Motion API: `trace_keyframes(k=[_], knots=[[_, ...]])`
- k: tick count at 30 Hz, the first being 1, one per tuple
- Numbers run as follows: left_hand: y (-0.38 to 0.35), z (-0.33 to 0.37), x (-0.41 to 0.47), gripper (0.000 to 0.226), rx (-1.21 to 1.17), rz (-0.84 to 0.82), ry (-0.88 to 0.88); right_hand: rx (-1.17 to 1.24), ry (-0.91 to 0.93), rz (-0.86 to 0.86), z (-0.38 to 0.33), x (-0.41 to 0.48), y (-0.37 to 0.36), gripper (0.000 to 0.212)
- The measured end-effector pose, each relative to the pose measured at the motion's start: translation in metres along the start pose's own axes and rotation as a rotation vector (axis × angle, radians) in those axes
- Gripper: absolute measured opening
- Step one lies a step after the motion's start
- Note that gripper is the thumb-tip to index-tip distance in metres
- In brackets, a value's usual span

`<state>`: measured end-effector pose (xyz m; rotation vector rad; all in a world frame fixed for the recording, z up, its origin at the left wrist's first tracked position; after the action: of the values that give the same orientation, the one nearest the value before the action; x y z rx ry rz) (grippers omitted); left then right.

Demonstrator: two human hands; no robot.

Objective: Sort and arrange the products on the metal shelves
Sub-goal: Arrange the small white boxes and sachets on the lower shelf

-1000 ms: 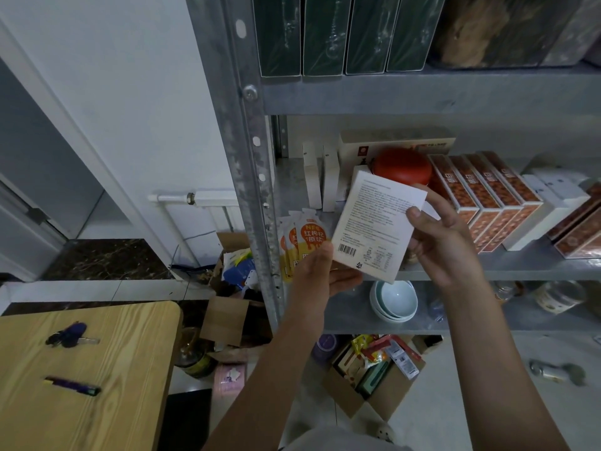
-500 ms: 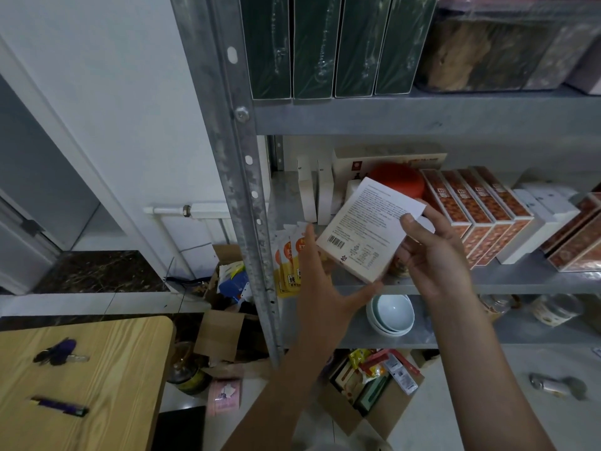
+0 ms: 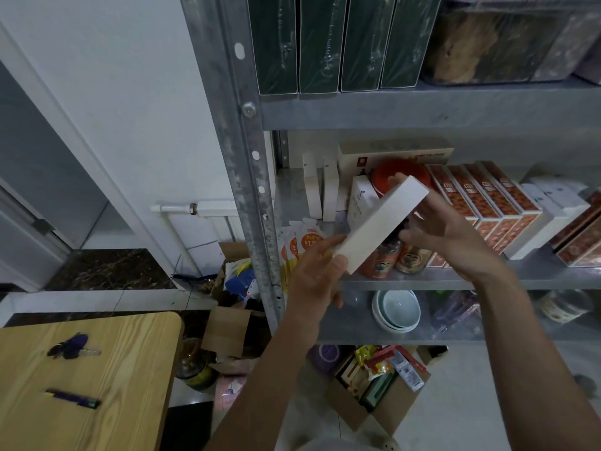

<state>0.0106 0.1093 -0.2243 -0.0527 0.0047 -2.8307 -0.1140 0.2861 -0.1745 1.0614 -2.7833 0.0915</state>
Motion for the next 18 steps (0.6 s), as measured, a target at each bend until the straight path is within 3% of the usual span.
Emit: trace_keyframes(k=[4, 8, 11, 13, 16, 18], knots=[[0.001, -0.004, -0.004, 0.065, -0.181, -0.121, 0.131, -0.102, -0.032, 0.114, -0.008, 0.007, 0.0, 0.062], [0.005, -0.003, -0.001, 0.074, -0.145, -0.157, 0.214, -0.082, 0.011, 0.242, -0.013, 0.005, -0.007, 0.047], [0.007, -0.006, 0.004, 0.042, 0.075, -0.108, 0.208, -0.086, 0.016, 0.306, -0.01, 0.002, -0.015, 0.042], [0.006, -0.01, 0.004, 0.017, 0.098, -0.053, 0.187, -0.104, 0.01, 0.33, -0.006, 0.001, -0.02, 0.039], [0.005, -0.014, 0.001, 0.014, 0.027, -0.04, 0.214, -0.191, 0.02, 0.342, -0.007, -0.003, -0.024, 0.034], [0.006, -0.016, 0.003, 0.015, 0.015, -0.039, 0.248, -0.231, -0.027, 0.263, -0.011, -0.007, -0.023, 0.043]])
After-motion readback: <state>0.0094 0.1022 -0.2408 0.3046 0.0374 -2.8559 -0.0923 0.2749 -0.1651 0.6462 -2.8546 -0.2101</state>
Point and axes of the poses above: each hand's wrist, its own x-axis towards the middle knuckle, its own y-axis out of the back of the hand, z = x × y, the point moved 2 cm from there along x, towards the middle knuckle, and after that the axes turned 11 degrees about x, right-handed, at the moved point
